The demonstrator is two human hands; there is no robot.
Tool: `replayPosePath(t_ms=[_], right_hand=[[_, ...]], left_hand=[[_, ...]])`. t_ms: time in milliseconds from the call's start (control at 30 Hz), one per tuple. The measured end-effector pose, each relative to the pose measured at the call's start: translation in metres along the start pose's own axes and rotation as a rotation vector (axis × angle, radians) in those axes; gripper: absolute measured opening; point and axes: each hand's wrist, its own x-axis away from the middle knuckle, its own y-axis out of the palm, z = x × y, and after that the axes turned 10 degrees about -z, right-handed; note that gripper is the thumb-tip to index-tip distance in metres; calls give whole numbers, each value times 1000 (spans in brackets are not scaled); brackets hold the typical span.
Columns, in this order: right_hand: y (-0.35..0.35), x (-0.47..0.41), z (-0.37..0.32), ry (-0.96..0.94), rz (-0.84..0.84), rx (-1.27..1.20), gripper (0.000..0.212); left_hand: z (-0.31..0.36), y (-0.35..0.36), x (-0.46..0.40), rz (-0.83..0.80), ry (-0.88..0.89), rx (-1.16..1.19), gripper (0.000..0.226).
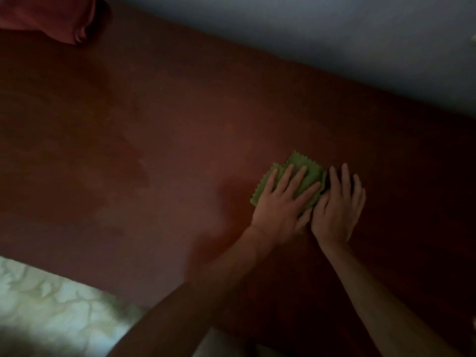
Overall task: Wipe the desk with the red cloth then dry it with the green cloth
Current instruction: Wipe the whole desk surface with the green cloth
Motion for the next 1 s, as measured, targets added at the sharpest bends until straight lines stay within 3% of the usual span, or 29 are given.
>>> replayPosePath(t_ms=[100,200,300,367,467,567,700,767,867,1000], right_hand=[[1,0,-4,-2,10,5,50],[0,1,-4,3,-13,26,51],[1,0,-7,-4,-27,57,52],[2,0,-8,-1,-41,77,53],[3,2,-7,0,-49,101,53],[2,1,-7,4,-46,92,53],[2,2,-8,18,-38,80,53],[2,2,-8,13,-30,71,53],[3,3,-16,55,-50,29,54],[5,3,-42,89,-63,-20,55]], left_hand=[[-79,-8,27,53,-37,13,58],[-192,-24,70,157,-410,17,55],[-283,-39,124,141,-739,35,58],[-302,-44,136,105,-899,104,59],[-270,-40,109,170,-1063,208,66],[-185,-22,77,166,-852,146,68],[-55,6,64,90,-223,69,65],[-21,18,78,10,40,12,63],[-59,21,98,38,117,15,61],[-204,-17,101,119,-45,-24,62]])
